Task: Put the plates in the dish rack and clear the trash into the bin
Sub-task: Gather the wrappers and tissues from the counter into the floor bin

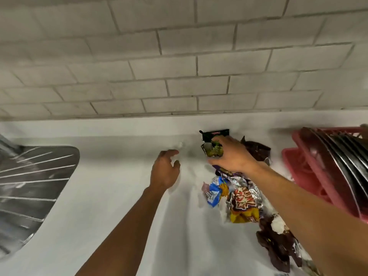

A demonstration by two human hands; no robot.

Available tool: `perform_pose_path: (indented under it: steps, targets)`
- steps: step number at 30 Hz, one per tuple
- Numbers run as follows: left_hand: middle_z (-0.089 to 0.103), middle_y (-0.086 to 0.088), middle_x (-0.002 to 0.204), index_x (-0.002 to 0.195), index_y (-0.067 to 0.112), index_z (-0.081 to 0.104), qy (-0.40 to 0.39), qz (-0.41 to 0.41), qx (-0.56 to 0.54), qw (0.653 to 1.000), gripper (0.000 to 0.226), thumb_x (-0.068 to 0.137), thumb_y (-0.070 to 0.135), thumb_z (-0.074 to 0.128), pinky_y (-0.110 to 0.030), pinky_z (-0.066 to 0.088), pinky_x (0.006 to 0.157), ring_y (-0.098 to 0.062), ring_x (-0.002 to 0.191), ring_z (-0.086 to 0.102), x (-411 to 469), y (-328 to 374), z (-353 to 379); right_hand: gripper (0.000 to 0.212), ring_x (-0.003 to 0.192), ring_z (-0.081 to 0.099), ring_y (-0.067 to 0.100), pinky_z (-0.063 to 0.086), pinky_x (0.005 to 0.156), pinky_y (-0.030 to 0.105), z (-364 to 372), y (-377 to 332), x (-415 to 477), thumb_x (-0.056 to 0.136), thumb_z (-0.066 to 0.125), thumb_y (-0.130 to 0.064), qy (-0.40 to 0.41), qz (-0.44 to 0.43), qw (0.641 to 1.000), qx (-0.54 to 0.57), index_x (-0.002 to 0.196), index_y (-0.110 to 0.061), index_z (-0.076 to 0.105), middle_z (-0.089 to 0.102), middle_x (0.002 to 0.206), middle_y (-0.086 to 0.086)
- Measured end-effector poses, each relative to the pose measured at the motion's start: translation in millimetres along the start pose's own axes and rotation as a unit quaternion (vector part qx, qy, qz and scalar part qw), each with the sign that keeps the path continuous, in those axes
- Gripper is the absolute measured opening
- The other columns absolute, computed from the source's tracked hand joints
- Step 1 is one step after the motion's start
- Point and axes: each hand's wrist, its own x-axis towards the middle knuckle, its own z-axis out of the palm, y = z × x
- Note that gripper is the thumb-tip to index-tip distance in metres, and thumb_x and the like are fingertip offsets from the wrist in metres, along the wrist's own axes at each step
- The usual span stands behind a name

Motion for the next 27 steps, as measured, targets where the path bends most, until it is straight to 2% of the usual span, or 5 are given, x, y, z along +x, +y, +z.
perform_pose_path:
  steps: [3, 8, 16, 22, 27]
  targets:
    - [0.05, 0.001, 0.139, 0.135, 0.028, 0.056, -0.027, 0.013, 0.049, 0.998, 0.044, 0.092, 0.018, 0.059, -0.04, 0.051, 0.097, -0.024, 0.116, 0.059, 39.6, -7.5, 12.5, 0.086, 0.135, 0.047, 0.029, 0.039, 0.107, 0.039, 14.6, 1.7, 38.1, 0.078, 0.078, -0.05, -0.022, 0.01, 0.999, -0.038, 0.151, -0.026, 0.039, 0.046, 0.15, 0.006]
    - [0.037, 0.002, 0.149, 0.145, 0.034, 0.045, -0.068, 0.011, 0.152, 0.986, 0.053, 0.096, 0.017, 0.052, -0.04, 0.046, 0.102, -0.025, 0.128, 0.047, 73.0, -8.6, 23.6, 0.099, 0.144, 0.036, 0.031, 0.03, 0.115, 0.045, 20.8, 13.0, 71.2, 0.074, 0.083, -0.041, -0.054, 0.017, 0.996, -0.064, 0.156, -0.022, 0.029, 0.037, 0.158, 0.008]
    - [0.06, -0.002, 0.124, 0.124, 0.025, 0.068, -0.037, 0.053, 0.167, 0.984, 0.037, 0.097, 0.009, 0.048, -0.033, 0.045, 0.099, -0.026, 0.116, 0.055, 89.8, -25.4, 38.4, 0.124, 0.146, 0.031, 0.036, 0.031, 0.118, 0.046, 29.8, 25.9, 94.7, 0.067, 0.086, -0.055, -0.071, 0.045, 0.993, -0.081, 0.161, -0.022, 0.012, 0.027, 0.164, 0.01]
    - [0.066, -0.005, 0.112, 0.112, 0.019, 0.075, -0.014, 0.05, 0.136, 0.989, 0.028, 0.096, 0.01, 0.053, -0.03, 0.047, 0.09, -0.027, 0.104, 0.064, 81.1, -17.4, 40.5, 0.118, 0.14, 0.037, 0.035, 0.035, 0.113, 0.045, 38.4, 20.9, 94.4, 0.067, 0.085, -0.06, -0.05, 0.045, 0.994, -0.091, 0.157, -0.018, 0.021, 0.038, 0.154, 0.014]
    - [0.074, 0.002, 0.108, 0.102, 0.023, 0.078, -0.012, 0.015, 0.055, 0.998, 0.023, 0.094, 0.015, 0.058, -0.031, 0.053, 0.089, -0.019, 0.098, 0.068, 65.2, -2.7, 44.1, 0.089, 0.133, 0.04, 0.035, 0.04, 0.108, 0.044, 40.9, 17.1, 89.2, 0.08, 0.079, -0.045, -0.051, 0.05, 0.995, -0.069, 0.15, -0.012, 0.036, 0.045, 0.145, 0.013]
